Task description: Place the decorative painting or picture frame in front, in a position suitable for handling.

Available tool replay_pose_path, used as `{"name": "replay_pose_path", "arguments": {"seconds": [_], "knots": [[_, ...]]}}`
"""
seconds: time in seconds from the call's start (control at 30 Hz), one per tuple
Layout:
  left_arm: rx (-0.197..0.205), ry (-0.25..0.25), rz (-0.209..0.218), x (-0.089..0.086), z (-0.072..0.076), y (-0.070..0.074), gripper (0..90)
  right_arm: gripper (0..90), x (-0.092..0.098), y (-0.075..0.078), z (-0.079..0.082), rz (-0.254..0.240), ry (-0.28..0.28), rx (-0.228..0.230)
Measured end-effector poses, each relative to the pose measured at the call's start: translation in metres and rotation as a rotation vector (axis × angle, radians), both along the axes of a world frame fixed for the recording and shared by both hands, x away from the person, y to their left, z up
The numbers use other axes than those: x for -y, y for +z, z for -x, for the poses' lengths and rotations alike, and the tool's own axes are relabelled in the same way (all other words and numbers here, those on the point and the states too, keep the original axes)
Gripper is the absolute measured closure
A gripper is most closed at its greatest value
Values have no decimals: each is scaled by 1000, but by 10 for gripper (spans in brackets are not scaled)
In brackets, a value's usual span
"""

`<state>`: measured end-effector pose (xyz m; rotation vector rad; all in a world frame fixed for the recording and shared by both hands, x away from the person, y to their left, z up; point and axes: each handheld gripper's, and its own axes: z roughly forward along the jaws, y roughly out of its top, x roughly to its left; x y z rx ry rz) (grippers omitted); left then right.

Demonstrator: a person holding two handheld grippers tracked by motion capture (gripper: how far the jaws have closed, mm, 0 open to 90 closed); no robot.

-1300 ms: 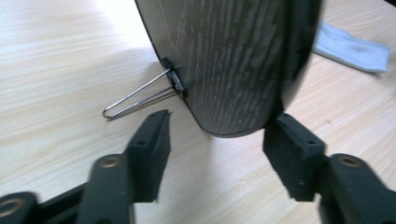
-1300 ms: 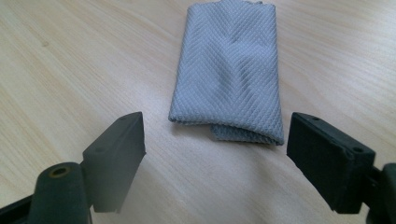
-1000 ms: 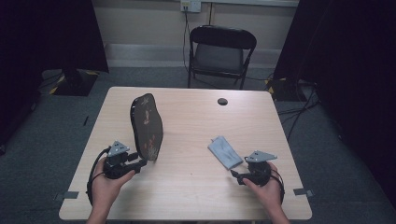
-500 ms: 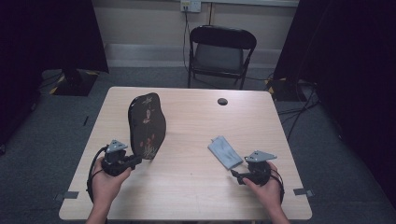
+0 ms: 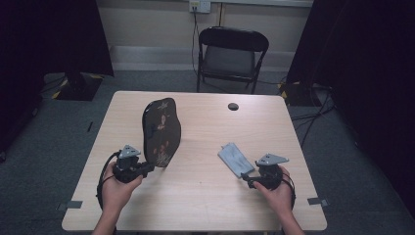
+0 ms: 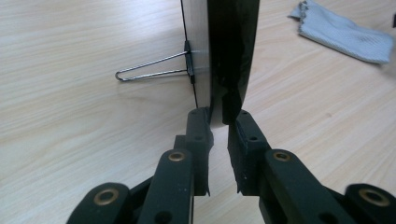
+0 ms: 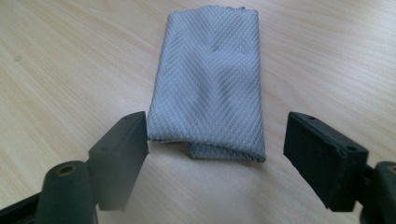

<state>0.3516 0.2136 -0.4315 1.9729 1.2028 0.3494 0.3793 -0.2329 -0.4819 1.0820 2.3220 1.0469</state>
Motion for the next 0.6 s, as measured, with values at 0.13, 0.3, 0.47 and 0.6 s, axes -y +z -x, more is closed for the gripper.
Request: {"name": "replay_pose_path", "arguments": {"seconds": [0.13, 0.3, 0.47, 0.6], "knots": [[-3, -20, 6, 6, -1, 1, 789, 307, -4, 0, -7, 0, 16, -1], [-5, -61, 0, 9, -3, 1, 790, 427, -12, 2, -16, 22, 17, 7], [0, -107, 3, 16, -5, 1, 789, 470, -21, 1, -25, 53, 25, -10], [-4, -141, 4, 21, -5, 1, 789, 478, -24, -5, -26, 69, 26, -24]]}}
